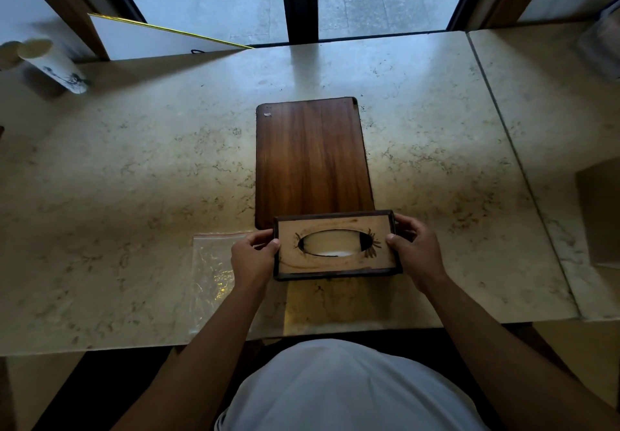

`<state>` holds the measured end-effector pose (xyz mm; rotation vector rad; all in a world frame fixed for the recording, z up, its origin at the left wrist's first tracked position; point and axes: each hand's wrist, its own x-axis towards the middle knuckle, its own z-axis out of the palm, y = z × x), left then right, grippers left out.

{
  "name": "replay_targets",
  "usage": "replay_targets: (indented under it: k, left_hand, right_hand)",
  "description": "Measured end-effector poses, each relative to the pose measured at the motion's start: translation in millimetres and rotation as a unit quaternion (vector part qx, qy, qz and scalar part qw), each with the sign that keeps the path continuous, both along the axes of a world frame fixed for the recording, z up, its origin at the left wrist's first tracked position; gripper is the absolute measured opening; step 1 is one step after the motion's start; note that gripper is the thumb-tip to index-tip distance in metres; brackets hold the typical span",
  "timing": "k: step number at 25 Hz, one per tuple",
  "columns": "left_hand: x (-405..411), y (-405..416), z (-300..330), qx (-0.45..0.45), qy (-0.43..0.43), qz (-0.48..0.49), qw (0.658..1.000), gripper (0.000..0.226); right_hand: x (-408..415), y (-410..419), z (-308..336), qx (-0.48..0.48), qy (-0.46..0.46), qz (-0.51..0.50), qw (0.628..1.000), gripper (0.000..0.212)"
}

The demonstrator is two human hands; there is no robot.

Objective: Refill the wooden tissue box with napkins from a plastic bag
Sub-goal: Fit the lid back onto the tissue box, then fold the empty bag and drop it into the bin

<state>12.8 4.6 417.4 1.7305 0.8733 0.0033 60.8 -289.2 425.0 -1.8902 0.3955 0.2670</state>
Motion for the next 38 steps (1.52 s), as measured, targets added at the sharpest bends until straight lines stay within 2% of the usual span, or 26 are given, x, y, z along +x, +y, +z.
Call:
replay_targets:
  k: [14, 18, 23, 30, 38]
  left_hand:
    - [1, -1, 7, 0.029, 0.012, -0.013, 0.999, 0.030]
    - [8, 3, 22, 0.054, -0.014, -0.026, 0.998, 0.030]
    - [24, 16, 45, 0.069, -0.063, -0.049, 0.994, 0.031]
    - [10, 51, 56, 0.097, -0.083, -0.009, 0.992, 0.029]
    - [-44, 102, 43, 0.077, -0.041, 0.099, 0.991, 0.025]
  right_hand:
    - [6, 7, 9, -0.016, 0.033, 0.007, 0.999, 0.043]
    - [21, 24, 21, -0.119, 0.005, 0.027, 0.993, 0.058]
    - [41, 60, 40, -0.189, -0.084, 0.120, 0.971, 0.054]
    - [50, 125, 51, -0.166, -0.118, 0.224, 0.953, 0.049]
    - [24, 202, 46, -0.121, -0.109, 0.340, 0.926, 0.043]
